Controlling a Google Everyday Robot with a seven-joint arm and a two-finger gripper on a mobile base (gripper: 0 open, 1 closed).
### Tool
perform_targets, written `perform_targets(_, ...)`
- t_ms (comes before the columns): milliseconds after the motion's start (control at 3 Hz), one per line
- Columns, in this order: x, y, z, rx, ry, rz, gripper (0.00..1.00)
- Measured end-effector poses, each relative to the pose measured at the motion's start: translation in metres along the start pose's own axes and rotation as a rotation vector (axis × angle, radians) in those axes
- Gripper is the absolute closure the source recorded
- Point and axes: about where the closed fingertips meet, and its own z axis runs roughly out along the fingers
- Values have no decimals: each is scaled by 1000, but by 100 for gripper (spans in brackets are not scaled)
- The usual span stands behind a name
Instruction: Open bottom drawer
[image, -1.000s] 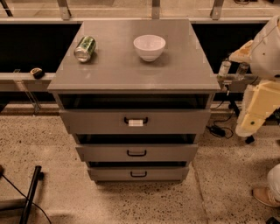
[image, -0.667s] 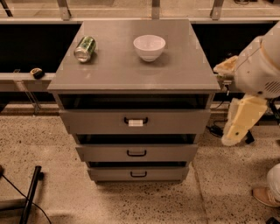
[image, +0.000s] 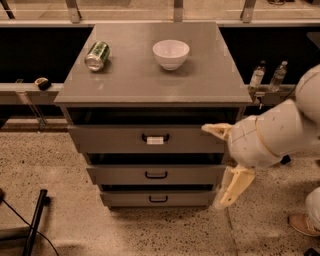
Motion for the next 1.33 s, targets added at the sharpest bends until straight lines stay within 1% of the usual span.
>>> perform_targets(333, -3, 1, 4, -4, -21, -74, 0)
perform_targets(667, 10, 11, 39, -17, -78, -64, 0)
perform_targets(1000, 66, 39, 147, -67, -208, -27, 0)
perform_targets(1333, 78, 31, 174, -82, -366, -38, 0)
